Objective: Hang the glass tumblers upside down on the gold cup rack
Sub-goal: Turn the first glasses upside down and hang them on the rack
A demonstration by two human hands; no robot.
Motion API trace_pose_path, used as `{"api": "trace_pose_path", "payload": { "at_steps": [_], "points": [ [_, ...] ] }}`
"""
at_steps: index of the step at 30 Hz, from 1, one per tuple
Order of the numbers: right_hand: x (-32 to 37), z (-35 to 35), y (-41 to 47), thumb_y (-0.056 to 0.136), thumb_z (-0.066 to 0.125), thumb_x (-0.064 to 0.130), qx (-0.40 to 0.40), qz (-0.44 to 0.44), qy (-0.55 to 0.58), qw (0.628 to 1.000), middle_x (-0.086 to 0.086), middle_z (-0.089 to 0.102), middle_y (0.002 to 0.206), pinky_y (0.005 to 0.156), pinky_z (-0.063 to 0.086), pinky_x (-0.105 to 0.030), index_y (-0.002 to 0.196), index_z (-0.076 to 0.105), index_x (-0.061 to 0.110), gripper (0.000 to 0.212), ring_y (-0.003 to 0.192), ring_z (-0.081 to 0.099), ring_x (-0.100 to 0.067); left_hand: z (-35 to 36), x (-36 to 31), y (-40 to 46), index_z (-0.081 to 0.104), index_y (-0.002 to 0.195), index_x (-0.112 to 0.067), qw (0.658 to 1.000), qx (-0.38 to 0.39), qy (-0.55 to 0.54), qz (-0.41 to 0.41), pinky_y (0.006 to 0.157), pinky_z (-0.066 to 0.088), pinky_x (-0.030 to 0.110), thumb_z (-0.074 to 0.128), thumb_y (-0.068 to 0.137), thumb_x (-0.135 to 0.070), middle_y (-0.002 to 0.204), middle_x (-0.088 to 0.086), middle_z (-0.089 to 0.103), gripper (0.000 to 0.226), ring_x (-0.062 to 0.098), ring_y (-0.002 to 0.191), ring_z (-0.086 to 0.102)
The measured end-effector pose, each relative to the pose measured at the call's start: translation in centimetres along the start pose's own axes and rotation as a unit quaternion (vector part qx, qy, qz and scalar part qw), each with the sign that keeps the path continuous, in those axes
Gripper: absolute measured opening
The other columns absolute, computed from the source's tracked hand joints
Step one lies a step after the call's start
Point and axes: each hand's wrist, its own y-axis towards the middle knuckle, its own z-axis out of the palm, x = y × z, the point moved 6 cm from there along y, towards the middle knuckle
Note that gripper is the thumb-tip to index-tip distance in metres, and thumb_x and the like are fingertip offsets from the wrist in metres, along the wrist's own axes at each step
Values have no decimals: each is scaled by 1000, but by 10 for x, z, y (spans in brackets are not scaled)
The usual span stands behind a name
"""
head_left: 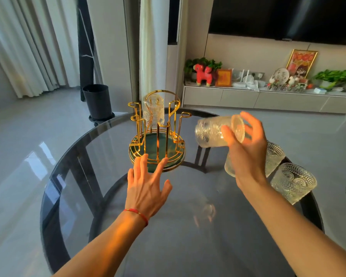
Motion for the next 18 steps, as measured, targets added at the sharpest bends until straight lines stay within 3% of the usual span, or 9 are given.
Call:
{"api": "trace_pose_path", "payload": {
  "at_steps": [4,10,14,18],
  "points": [
    [14,21,44,83,79,39,-61,-4,5,998,23,58,120,101,53,-42,131,60,30,53,117,57,-6,7,0,-1,30,153,-34,1000,17,19,-8,111,33,62,48,92,-56,157,23,27,68,44,147,17],
    [36,86,107,83,81,29,34,-56,-97,993,4,67,126,91,51,-17,132,65,24,51,115,61,-14,7,-3,-1,31,153,-31,999,26,27,-9,109,34,61,44,93,-55,155,24,30,66,45,147,16],
    [40,124,133,82,82,27,113,-35,-106,987,-2,67,131,99,57,-38,134,65,19,55,119,63,-17,7,-5,-1,25,155,-33,999,32,31,-11,111,31,61,36,95,-56,158,23,26,65,45,149,12],
    [40,150,141,79,85,28,171,-39,-142,974,-3,65,134,95,59,-46,133,67,20,57,121,62,-19,8,-5,-2,21,155,-34,999,34,33,-15,113,28,62,32,96,-55,160,23,23,64,45,149,10]
  ]
}}
